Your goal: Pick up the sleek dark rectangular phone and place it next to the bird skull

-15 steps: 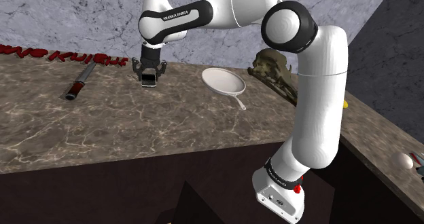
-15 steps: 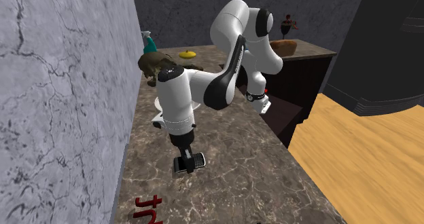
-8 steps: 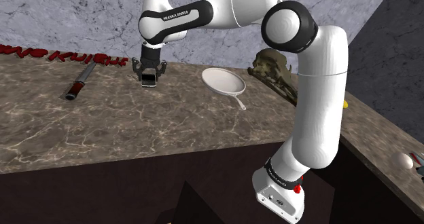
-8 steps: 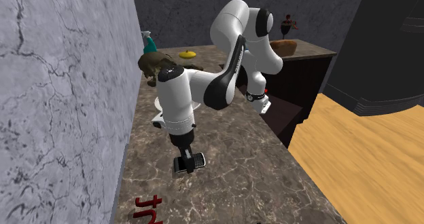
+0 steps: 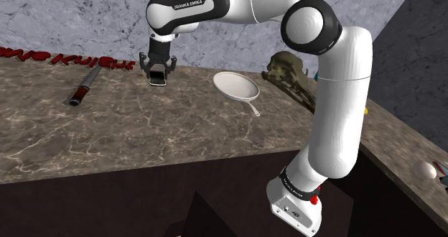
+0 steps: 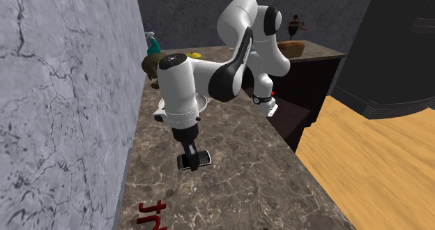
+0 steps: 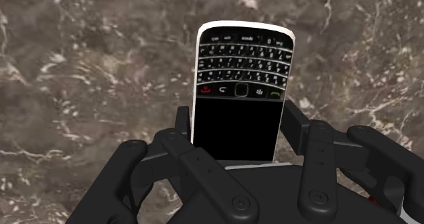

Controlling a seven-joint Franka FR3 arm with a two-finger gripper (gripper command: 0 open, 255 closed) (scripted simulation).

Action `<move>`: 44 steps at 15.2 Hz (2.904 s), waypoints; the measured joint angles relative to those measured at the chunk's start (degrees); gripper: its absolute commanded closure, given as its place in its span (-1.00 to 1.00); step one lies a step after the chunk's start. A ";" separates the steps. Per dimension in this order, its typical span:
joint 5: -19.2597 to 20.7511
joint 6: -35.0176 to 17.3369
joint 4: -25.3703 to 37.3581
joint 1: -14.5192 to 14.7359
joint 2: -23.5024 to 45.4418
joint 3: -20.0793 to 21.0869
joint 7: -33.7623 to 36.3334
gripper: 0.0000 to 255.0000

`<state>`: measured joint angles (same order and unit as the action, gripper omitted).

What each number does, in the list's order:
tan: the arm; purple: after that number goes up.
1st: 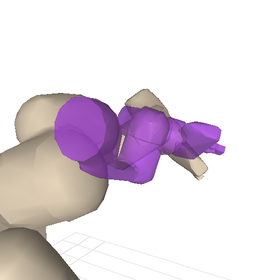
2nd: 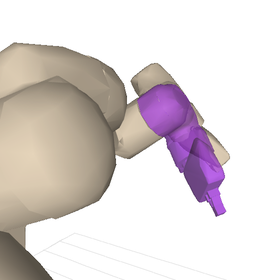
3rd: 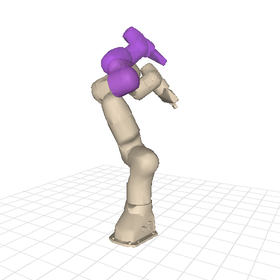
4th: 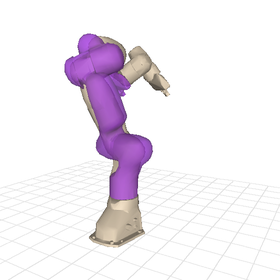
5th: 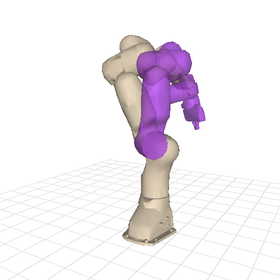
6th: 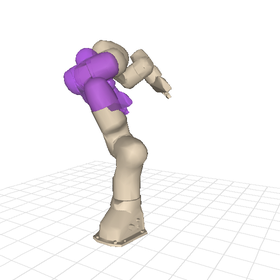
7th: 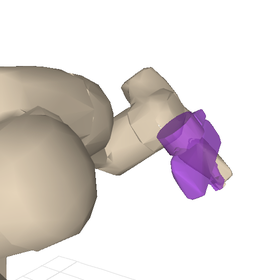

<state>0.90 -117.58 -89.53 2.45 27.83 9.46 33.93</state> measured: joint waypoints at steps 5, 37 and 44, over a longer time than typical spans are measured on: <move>-0.16 3.12 1.96 -0.04 -1.19 0.10 0.02 1.00; -0.01 28.47 27.80 0.94 -0.74 0.43 0.94 1.00; 0.54 35.71 38.68 1.81 2.89 0.38 1.27 1.00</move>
<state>1.44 -81.87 -50.86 4.26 30.71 9.85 35.20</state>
